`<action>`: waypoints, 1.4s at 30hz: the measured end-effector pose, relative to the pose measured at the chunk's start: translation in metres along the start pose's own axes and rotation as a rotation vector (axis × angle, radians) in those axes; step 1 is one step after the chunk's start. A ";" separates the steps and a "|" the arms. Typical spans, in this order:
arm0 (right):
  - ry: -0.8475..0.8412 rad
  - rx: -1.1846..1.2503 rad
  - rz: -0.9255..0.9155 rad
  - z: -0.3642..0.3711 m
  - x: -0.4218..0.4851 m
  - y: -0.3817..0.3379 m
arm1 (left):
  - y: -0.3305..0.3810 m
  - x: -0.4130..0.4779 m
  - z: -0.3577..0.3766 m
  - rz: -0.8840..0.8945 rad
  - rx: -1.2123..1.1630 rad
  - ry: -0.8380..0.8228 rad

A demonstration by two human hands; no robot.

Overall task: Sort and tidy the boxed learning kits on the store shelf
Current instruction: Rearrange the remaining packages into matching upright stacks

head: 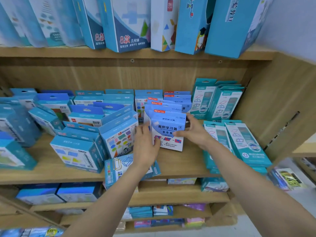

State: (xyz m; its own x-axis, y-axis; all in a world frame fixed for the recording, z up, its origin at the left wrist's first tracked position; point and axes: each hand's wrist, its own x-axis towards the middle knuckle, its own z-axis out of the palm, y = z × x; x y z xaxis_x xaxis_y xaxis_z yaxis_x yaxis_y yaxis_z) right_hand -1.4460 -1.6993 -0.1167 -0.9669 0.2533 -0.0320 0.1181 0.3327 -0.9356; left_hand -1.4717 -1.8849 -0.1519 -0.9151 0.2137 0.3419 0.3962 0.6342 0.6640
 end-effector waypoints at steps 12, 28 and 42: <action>-0.057 0.009 0.060 -0.024 0.025 0.015 | 0.009 0.043 0.033 -0.287 -0.276 -0.150; 0.015 0.026 -0.025 -0.034 0.032 0.019 | 0.016 0.053 0.050 -0.183 -0.439 -0.173; 0.097 -0.053 -0.098 -0.042 0.029 0.017 | 0.016 0.053 0.058 -0.059 -0.490 -0.132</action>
State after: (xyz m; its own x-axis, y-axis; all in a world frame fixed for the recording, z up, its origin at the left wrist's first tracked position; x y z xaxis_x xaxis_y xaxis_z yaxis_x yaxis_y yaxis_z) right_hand -1.4624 -1.6484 -0.1191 -0.9481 0.3033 0.0949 0.0388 0.4068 -0.9127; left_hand -1.5179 -1.8205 -0.1619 -0.9263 0.2996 0.2284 0.3029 0.2320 0.9243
